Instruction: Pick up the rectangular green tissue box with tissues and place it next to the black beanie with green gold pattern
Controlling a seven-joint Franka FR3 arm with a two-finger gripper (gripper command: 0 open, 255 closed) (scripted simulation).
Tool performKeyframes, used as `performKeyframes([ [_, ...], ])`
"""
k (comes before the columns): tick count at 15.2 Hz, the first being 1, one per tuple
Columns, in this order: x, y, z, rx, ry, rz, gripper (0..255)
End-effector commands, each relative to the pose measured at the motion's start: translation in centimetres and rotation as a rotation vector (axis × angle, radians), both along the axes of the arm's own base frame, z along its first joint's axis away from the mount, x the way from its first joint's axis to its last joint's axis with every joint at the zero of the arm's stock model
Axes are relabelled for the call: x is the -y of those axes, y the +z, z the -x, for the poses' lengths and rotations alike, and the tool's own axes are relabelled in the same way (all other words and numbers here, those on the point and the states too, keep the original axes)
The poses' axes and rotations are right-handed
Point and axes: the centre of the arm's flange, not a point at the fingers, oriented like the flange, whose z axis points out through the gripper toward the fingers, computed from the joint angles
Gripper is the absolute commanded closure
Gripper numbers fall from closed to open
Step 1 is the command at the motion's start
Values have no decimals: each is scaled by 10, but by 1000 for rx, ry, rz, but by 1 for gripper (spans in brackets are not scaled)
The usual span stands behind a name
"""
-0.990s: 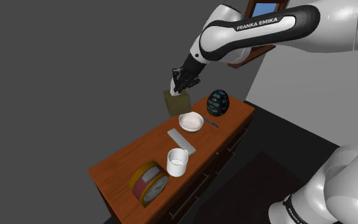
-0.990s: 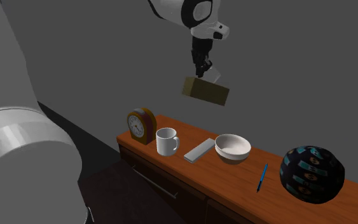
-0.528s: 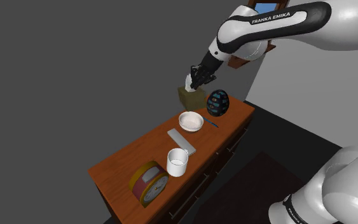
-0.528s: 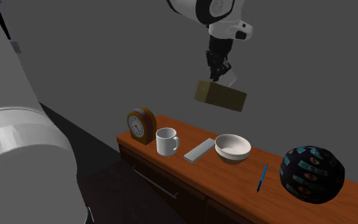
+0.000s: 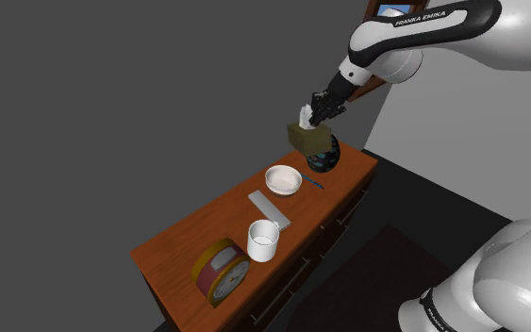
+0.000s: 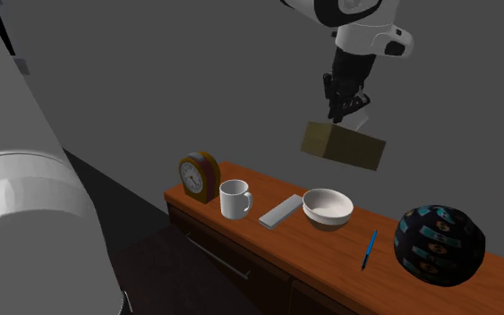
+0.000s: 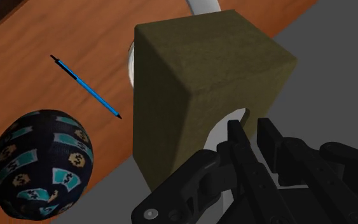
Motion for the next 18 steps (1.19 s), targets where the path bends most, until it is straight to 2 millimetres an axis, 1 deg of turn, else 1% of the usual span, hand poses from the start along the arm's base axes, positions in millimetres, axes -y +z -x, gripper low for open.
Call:
performKeyframes([
  [1,26,-1,4,0,2,0,255],
  [18,248,0,36,0,2,0,255],
])
